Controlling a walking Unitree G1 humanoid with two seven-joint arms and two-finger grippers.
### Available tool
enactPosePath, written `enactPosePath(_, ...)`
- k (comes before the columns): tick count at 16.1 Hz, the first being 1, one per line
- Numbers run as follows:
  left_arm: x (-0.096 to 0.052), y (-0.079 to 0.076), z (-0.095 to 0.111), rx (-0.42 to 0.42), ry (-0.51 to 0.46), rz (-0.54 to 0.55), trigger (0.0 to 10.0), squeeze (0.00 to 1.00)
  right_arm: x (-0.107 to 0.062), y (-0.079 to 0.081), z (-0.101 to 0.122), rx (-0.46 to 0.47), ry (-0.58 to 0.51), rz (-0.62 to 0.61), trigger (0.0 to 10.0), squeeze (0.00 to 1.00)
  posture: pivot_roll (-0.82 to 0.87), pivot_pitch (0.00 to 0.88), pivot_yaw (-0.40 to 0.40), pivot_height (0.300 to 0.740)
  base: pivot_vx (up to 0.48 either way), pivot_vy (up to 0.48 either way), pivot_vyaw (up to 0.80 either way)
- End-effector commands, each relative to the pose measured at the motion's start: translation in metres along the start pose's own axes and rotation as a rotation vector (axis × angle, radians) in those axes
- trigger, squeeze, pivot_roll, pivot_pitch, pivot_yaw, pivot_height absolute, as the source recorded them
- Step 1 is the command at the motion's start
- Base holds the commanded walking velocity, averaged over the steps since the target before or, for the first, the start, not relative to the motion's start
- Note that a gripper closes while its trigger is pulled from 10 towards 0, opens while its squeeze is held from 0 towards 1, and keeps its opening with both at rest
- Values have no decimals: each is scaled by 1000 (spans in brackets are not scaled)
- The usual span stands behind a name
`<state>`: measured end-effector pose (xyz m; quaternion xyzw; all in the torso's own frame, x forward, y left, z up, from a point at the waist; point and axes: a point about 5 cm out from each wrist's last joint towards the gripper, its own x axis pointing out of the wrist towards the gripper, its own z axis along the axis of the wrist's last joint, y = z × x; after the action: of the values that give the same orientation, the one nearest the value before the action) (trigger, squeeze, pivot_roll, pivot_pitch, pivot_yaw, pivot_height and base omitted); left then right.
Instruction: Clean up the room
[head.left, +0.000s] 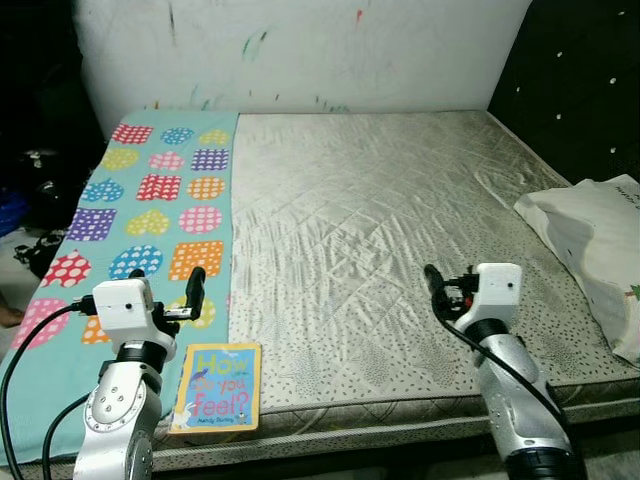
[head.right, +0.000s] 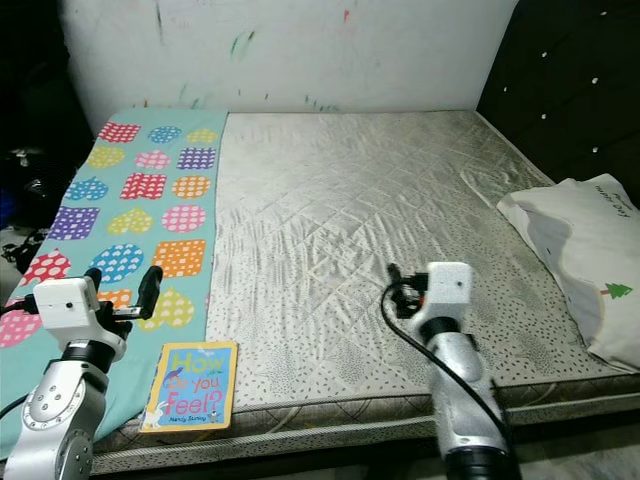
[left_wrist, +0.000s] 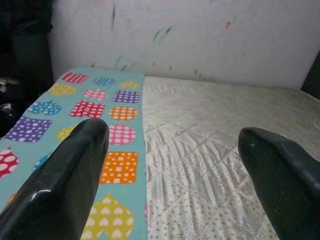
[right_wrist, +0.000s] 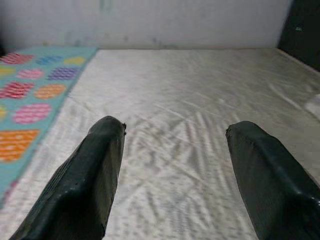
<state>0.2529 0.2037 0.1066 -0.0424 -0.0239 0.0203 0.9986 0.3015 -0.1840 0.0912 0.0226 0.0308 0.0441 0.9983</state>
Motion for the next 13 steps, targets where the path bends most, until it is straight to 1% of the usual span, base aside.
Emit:
enactPosePath(1,0,1,5,7,-13,8,10000,0,4,6,13,-1,-46,34,10000,0,-2,0,-27,740,0,0,0)
enactPosePath(3,-1,1,6,5,-13,10,10000,0,3,4,13,-4,-45,29,10000,0,-2,0,-27,740,0,0,0)
enactPosePath(5,-2,3,5,5,-12,17,10000,0,-6,-10,8,-21,-19,15,10000,0,-2,0,-28,740,0,0,0)
enactPosePath(6,-2,3,5,4,-11,17,10000,0,-8,-12,7,-25,-16,15,10000,0,-4,0,-27,740,0,0,0)
enactPosePath(8,-1,3,5,5,-7,13,10000,0,-16,-21,5,-37,-2,4,10000,0,-9,0,-22,740,0,0,0)
enactPosePath(10,-1,3,5,4,-6,10,10000,0,-19,-23,4,-40,2,2,10000,0,-11,0,-18,740,0,0,0)
enactPosePath(13,1,2,4,3,-4,2,10000,0,-18,-19,4,-34,5,9,10000,0,-11,0,-15,740,0,0,0)
